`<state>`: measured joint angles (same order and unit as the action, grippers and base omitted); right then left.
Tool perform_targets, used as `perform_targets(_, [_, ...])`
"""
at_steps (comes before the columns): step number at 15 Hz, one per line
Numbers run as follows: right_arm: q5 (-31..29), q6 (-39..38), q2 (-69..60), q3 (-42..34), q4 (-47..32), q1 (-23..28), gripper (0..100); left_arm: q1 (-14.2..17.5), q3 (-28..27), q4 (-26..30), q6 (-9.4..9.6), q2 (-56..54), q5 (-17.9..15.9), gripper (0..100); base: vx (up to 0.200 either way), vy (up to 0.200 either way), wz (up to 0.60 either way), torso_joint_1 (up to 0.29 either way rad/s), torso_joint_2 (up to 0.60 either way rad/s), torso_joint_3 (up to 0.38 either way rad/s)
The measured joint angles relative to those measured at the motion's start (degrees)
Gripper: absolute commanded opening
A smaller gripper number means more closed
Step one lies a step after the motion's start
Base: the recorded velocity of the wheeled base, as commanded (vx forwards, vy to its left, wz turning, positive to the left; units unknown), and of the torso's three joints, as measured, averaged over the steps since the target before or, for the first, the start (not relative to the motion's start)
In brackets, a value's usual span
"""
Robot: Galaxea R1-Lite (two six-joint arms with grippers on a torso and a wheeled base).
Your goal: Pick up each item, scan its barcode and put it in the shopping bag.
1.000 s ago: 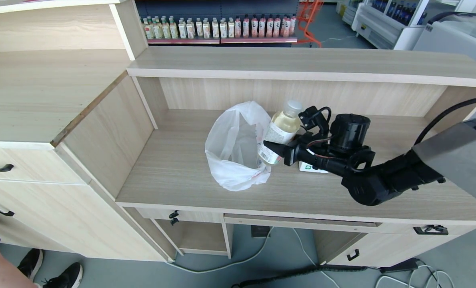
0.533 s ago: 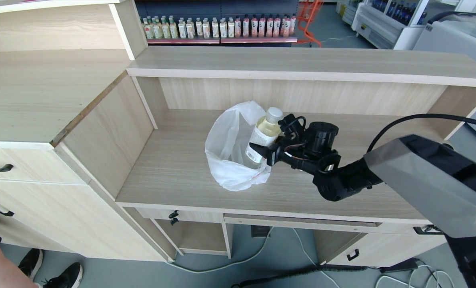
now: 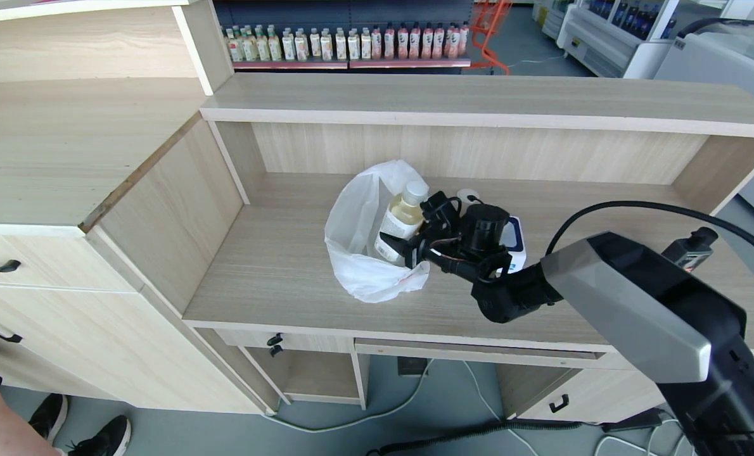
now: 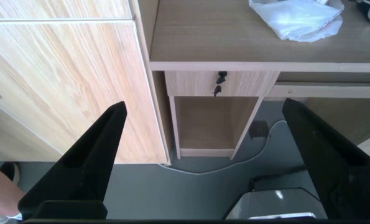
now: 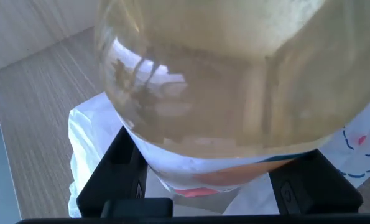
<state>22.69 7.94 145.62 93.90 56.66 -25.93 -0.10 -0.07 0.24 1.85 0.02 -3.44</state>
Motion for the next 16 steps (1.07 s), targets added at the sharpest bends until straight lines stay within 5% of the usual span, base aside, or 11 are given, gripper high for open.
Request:
perform_targets(4, [0.0,2.4,2.1,1.4,-0.1,-0.6,0,0.0,0.0,0.0,-0.02,0.0,0.0,100,0.0,0.0,0.0,0.0,0.0,0.0])
perform_targets(5, [0.0,2.6,2.5,1.5,-0.1,-0.8,100,0.0,0.0,0.0,-0.02,0.0,0.0,100,0.0,0.0,0.0,0.0,0.0,0.0])
perform_targets(12, [0.1,-0.5,-1.7,-0.1,0.0,-0.1,100,0.0,0.0,0.0,0.0,0.0,0.0,100,0.0,0.0,0.0,0.0,0.0,0.0])
perform_targets(16, [0.1,-3.9,-14.1,-15.5,-1.6,2.0,100,0.0,0.0,0.0,-0.02,0.0,0.0,100,0.0,0.0,0.0,0.0,0.0,0.0])
